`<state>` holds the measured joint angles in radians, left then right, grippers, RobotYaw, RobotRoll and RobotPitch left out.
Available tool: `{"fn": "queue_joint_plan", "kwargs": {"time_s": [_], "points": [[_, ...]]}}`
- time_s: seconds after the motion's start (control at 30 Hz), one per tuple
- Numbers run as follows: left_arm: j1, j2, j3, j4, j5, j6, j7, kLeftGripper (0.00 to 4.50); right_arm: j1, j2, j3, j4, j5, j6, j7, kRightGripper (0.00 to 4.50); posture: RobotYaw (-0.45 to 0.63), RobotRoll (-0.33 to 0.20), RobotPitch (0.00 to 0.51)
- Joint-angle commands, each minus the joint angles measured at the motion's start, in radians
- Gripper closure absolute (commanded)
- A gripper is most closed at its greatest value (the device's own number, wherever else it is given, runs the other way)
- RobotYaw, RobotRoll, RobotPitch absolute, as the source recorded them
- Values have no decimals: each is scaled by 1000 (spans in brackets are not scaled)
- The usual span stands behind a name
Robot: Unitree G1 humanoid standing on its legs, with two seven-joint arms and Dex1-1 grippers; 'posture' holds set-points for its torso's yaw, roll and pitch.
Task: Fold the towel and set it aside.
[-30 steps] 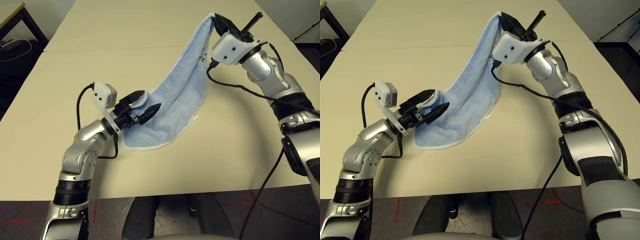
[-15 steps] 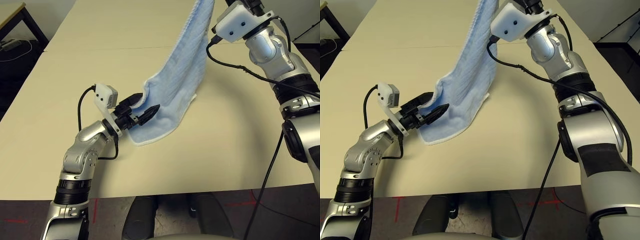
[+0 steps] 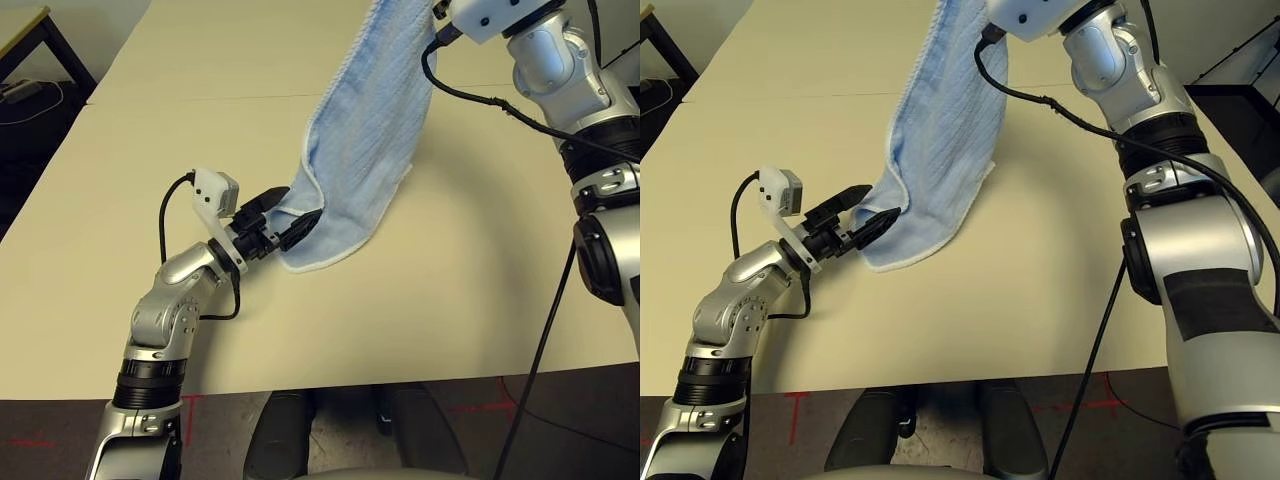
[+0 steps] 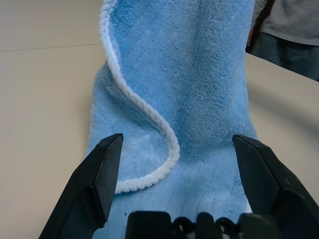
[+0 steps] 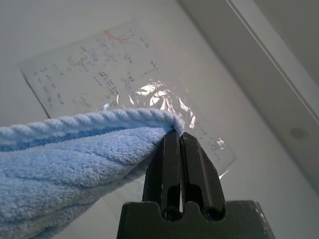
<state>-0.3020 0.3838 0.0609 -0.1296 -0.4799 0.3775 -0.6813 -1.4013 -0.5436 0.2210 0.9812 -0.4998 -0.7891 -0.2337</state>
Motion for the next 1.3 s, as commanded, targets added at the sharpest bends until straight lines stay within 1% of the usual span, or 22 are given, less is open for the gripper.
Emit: {"fn": "queue_joint_plan", "kwargs": {"time_s": [0.03, 0.07, 0.13, 0.23, 0.37, 0.5, 0.77, 0.93, 1.03, 1.3], "points": [[-3, 23, -56, 72, 130, -53, 40, 0, -20, -10, -13, -7, 18, -21, 37, 4482, 54, 0, 172], [-8, 28, -69, 88, 160, -70, 47, 0, -14, -6, -15, -9, 26, -22, 48, 4482, 54, 0, 172], [-16, 29, -81, 104, 186, -87, 49, 0, -9, -1, -17, -12, 34, -21, 61, 4482, 54, 0, 172], [-48, 51, -151, 143, 291, -149, 38, 0, -1, 6, -21, -16, 48, -18, 76, 4482, 62, 0, 174], [-89, 39, -178, 189, 346, -206, 51, 0, 0, 10, -24, -12, 60, -9, 88, 4482, 59, 0, 173], [-126, 19, -172, 191, 355, -229, 56, 0, 7, 13, -27, -13, 75, -1, 105, 4482, 59, 0, 173], [-161, 21, -190, 163, 354, -200, 16, 0, -11, 19, -56, 15, 119, 42, 131, 4482, 61, 0, 175], [-147, 25, -208, 127, 332, -150, -29, 0, -24, 26, -69, 24, 136, 58, 142, 4482, 61, 0, 175], [-130, 16, -210, 104, 316, -119, -39, 0, -25, 33, -70, 19, 140, 57, 150, 4482, 61, 0, 175], [-137, 10, -233, 154, 368, -119, -11, 0, -22, 41, -73, 2, 147, 55, 161, 4482, 69, 0, 171]]}}
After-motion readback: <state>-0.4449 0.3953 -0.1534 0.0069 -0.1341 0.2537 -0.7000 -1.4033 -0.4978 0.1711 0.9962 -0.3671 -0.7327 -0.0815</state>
